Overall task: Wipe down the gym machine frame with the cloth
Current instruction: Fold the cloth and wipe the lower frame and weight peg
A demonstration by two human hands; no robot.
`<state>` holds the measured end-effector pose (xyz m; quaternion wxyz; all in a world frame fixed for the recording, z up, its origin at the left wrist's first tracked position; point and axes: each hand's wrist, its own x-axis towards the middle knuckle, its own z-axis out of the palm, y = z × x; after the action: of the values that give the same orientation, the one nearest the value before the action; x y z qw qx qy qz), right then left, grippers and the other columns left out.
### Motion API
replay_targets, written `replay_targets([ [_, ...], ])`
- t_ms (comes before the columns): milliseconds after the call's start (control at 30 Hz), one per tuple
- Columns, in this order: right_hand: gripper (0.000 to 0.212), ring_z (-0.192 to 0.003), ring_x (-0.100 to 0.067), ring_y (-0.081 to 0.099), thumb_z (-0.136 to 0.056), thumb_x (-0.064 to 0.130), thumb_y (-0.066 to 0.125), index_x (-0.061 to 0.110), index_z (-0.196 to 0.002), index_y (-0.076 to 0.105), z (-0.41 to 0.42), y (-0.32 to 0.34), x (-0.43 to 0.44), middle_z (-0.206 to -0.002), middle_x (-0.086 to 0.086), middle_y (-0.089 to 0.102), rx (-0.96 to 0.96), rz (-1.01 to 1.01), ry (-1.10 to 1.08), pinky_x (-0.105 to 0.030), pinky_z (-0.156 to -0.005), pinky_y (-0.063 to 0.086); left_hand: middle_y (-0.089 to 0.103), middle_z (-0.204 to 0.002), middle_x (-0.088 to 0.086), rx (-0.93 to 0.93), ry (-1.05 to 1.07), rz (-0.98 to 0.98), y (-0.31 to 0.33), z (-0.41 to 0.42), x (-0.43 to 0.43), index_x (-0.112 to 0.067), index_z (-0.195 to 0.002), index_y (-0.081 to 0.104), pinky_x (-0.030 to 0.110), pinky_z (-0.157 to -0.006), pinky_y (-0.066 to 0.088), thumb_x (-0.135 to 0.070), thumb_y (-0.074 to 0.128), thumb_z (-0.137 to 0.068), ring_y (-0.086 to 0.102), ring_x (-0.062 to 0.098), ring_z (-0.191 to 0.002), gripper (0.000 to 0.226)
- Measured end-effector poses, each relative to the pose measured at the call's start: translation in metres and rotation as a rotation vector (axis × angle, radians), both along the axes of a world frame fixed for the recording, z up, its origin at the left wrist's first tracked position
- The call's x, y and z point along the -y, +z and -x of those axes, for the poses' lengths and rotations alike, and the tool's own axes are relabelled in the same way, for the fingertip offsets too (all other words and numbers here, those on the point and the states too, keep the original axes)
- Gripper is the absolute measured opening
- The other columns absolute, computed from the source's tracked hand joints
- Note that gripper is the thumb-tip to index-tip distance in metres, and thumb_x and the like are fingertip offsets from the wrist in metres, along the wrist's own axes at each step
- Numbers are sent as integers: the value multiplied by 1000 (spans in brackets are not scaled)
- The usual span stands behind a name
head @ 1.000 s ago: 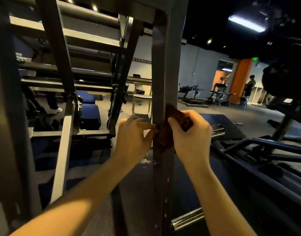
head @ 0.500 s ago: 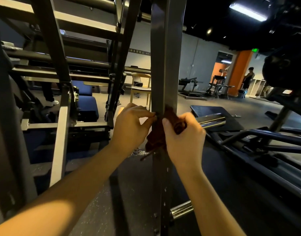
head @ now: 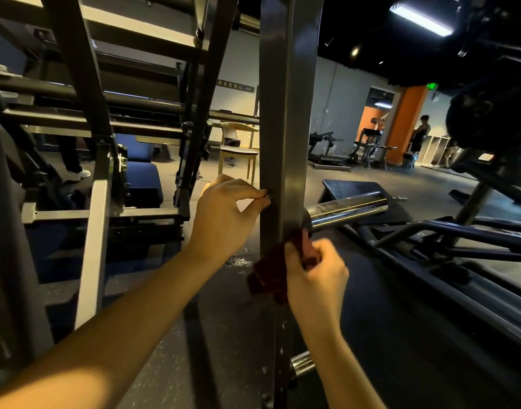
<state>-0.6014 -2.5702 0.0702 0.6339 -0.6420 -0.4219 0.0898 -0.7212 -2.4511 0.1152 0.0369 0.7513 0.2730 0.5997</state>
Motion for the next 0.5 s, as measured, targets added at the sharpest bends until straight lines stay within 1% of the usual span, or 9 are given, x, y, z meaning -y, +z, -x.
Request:
replay_targets([
  [33, 20, -78, -6, 71, -93, 43, 69, 25, -90, 59, -1, -11, 5, -80, 5, 69, -49, 62, 9, -34, -71, 64, 74, -90, -10, 7, -2, 5, 0, -1, 1, -17, -99, 82, 8, -86, 35, -20, 80, -87, 59, 8, -93, 12],
  [100, 21, -76, -9, 70, -94, 41, 68, 22, -89, 60, -4, -12, 5, -79, 3, 68, -59, 95, 6, -29, -68, 60, 77, -92, -5, 5, 0, 12, 0, -1, 1, -16, -100, 82, 4, -87, 34, -20, 79, -88, 60, 9, -94, 13],
  [167, 20, -74, -6, 68, -95, 37, 68, 21, -87, 60, -3, 13, -2, -77, 3, 67, 11, -7, -25, -23, -66, 54, 77, -93, -3, 7, -10, 22, 0, 0, 2, -16, -101, 81, 1, -88, 32, -19, 79, -88, 58, 8, -95, 13],
  [233, 18, -72, -2, 66, -94, 34, 70, 20, -87, 60, 2, 39, -10, -75, 7, 66, 130, -125, -77, -17, -65, 55, 76, -94, -4, 4, -20, 40, 0, 1, 2, -16, -102, 81, 0, -89, 30, -19, 79, -88, 56, 7, -96, 14],
  [300, 18, -76, 1, 66, -94, 35, 70, 20, -93, 60, 3, 40, -13, -81, 11, 66, 235, -146, -84, -12, -66, 55, 76, -94, -6, 2, -45, 59, 1, 2, 2, -17, -101, 81, 0, -91, 29, -19, 79, -88, 56, 3, -94, 14],
  [333, 17, -80, 1, 67, -94, 36, 69, 22, -96, 59, 1, 30, -11, -84, 11, 67, 260, -113, -64, -14, -69, 56, 75, -94, -7, 14, -57, 70, 2, 3, 1, -17, -101, 81, 0, -90, 29, -18, 79, -88, 55, -2, -91, 13],
  [400, 15, -83, -2, 69, -93, 38, 67, 27, -94, 57, -6, -4, -4, -86, 9, 68, 220, 34, 10, -26, -73, 62, 74, -93, -9, 30, -70, 85, 4, 3, 0, -17, -100, 81, -2, -88, 30, -19, 80, -87, 54, -4, -91, 13],
  [467, 14, -82, -7, 71, -94, 35, 69, 30, -90, 56, -11, -30, 6, -85, 6, 69, 128, 186, 53, -37, -73, 64, 72, -93, -11, 18, -54, 75, 5, 2, 3, -15, -100, 81, -4, -85, 30, -17, 79, -87, 54, 0, -94, 13],
  [500, 15, -81, -7, 70, -94, 33, 70, 29, -89, 56, -12, -33, 7, -84, 6, 69, 109, 214, 54, -39, -74, 64, 71, -93, -12, 18, -44, 64, 4, 2, 4, -14, -100, 81, -5, -85, 30, -16, 79, -88, 53, 2, -94, 13],
])
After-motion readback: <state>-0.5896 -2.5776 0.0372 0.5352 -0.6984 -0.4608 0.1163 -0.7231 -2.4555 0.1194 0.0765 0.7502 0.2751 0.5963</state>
